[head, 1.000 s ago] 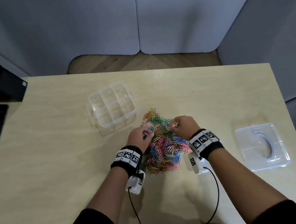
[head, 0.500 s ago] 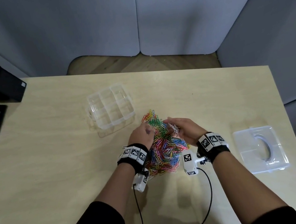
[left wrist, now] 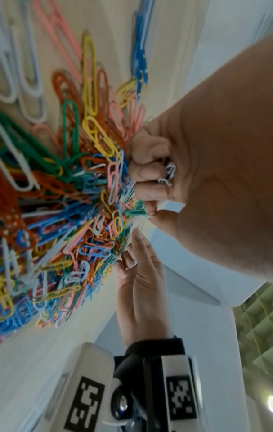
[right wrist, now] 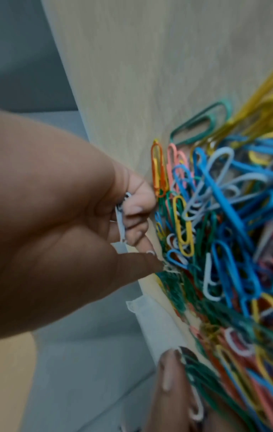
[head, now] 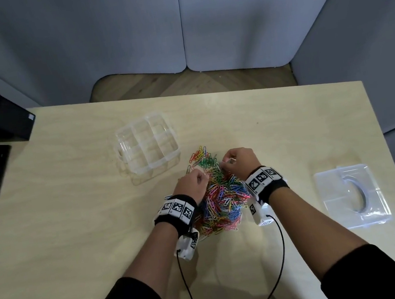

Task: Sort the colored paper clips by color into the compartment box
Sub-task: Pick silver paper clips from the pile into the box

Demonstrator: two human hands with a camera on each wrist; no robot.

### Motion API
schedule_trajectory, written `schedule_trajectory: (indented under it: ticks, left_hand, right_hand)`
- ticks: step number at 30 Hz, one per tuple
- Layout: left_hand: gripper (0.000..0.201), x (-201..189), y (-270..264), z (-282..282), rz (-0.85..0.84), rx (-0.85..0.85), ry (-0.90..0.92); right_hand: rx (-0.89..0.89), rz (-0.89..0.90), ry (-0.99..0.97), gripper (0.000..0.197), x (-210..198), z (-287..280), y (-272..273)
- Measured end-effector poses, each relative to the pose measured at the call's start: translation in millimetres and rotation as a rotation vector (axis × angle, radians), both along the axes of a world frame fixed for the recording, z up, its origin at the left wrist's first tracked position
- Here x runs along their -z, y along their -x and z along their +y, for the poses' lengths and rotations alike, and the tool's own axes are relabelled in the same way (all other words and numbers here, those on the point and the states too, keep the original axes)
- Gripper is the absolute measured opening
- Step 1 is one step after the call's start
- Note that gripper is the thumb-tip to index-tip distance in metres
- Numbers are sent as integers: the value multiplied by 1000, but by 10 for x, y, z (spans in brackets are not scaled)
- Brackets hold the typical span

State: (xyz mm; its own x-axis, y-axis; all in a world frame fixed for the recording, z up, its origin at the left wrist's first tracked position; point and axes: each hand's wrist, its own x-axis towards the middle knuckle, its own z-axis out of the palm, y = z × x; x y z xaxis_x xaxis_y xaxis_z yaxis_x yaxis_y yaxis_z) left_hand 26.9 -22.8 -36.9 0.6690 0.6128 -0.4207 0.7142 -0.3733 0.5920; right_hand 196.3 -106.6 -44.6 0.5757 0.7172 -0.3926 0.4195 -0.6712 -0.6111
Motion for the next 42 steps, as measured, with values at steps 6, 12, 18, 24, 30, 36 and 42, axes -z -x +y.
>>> schedule_trajectory:
  ticks: [6,12,18,24,30,36,42]
  left_hand:
    - [27,-26,45,53,-94,18,39]
    - [40,18,48,71,-125,-150,236]
    - [11,-26,119,70,-136,-276,433]
    - [21,-174,124,132,-201,-424,725]
    - [23,-311,165,93,-274,-532,908]
    - [20,-220,238,-32,7,-179,228]
    - [29,-243,305,-173,168,-35,-25]
  right_hand:
    - [66,-20,-11,12,-20,-211,-83]
    - [-37,-80,-62,16,-64,9,28]
    - [-83,-155,59,22,-18,137,131]
    - [-113,-24,22,22,-26,-25,51]
    - [315,814,-293,8,-243,-412,35]
    - [438,1224,-305,14,-341,-547,219]
    - [169,826,-97,39,-286,-611,453]
